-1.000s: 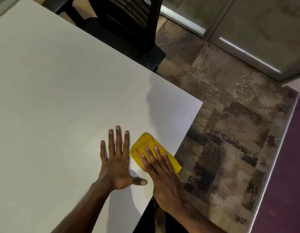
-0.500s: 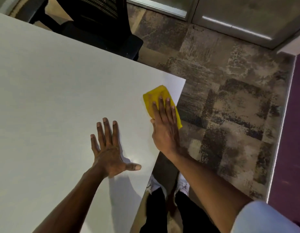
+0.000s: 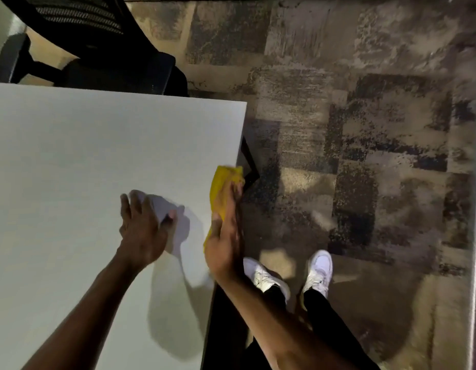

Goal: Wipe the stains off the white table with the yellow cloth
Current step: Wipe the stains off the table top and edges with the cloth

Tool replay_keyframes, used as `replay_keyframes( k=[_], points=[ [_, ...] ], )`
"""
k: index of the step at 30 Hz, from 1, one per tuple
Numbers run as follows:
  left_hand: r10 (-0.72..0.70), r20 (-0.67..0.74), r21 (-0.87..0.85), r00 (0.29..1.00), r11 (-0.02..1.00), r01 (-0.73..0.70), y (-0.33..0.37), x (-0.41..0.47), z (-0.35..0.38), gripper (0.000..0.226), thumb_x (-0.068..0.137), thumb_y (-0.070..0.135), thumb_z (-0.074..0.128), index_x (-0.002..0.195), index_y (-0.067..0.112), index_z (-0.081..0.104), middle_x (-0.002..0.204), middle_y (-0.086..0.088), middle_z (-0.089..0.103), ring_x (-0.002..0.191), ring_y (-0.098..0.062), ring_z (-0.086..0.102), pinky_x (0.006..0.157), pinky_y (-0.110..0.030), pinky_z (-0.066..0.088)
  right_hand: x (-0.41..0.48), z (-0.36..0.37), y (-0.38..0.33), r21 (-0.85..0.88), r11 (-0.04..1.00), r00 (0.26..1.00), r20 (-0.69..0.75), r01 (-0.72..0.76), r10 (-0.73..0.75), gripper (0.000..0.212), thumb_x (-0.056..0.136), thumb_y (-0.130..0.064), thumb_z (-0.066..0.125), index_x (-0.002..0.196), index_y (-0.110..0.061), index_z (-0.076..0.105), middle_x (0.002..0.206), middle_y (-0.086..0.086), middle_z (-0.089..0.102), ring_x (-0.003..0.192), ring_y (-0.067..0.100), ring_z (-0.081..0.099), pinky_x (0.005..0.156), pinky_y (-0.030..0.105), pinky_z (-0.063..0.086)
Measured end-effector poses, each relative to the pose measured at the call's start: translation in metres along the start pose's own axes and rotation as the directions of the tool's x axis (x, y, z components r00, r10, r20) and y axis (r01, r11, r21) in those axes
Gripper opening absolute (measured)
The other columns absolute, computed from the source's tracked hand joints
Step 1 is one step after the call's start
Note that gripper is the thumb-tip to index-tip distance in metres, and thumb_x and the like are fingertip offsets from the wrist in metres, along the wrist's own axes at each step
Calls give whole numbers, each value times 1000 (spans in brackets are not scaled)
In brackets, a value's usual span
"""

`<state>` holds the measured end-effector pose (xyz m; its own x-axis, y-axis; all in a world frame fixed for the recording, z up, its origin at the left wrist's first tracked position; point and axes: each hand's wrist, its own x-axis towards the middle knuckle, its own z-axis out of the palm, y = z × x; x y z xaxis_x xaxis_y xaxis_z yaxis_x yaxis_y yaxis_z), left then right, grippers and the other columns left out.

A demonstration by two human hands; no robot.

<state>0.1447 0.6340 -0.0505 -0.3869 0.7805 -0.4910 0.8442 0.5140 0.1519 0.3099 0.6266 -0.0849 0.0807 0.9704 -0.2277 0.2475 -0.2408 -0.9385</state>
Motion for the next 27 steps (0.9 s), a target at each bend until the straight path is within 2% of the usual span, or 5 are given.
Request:
replay_keyframes(
  k=[3, 6, 12, 17, 27],
  points=[
    [-25, -127, 4, 992, 1000, 25, 27, 24, -4, 57, 109, 35, 52, 140, -13, 50, 156, -41, 42, 155, -57, 26, 132, -59, 14, 28, -7, -3, 61, 991, 993, 27, -120, 119, 71, 100, -12, 40, 169, -17, 22, 178, 2, 21, 165, 18, 25, 129, 47, 34],
    [44, -173, 60, 984, 998, -34, 68, 44, -4, 72, 109, 47, 46, 138, -18, 51, 155, -49, 39, 156, -60, 24, 134, -54, 8, 21, -21, 1, 141, 989, 998, 42, -54, 48, 64, 102, -3, 41, 165, -5, 27, 176, 8, 26, 164, 21, 28, 129, 50, 35],
    [93, -213, 86, 973, 993, -76, 136, 79, 2, 89, 111, 54, 46, 167, -10, 19, 177, -37, -6, 168, -47, -12, 136, -50, -5, -19, -52, 11, 199, 973, 970, 236, -114, 66, 61, 111, -10, 41, 168, -23, 22, 178, -9, 20, 163, -3, 16, 133, 21, 17],
    [-15, -145, -10, 989, 1000, 14, 147, 88, 16, 93, 112, 57, 39, 172, 6, -11, 180, -15, -25, 167, -30, -25, 135, -50, -13, 43, -51, 7, 270, 940, 952, 276, -209, 133, 56, 115, -14, 39, 168, -21, 23, 178, -6, 20, 165, 8, 21, 133, 34, 24],
    [-64, -130, -14, 989, 998, 63, 146, 95, 18, 93, 111, 58, 41, 172, 12, -13, 181, -8, -26, 168, -24, -25, 135, -46, -14, 52, -34, 12, 257, 957, 980, 174, -138, 94, 55, 115, -17, 40, 168, -21, 27, 179, -6, 17, 165, 5, 15, 133, 39, 28]
  ],
)
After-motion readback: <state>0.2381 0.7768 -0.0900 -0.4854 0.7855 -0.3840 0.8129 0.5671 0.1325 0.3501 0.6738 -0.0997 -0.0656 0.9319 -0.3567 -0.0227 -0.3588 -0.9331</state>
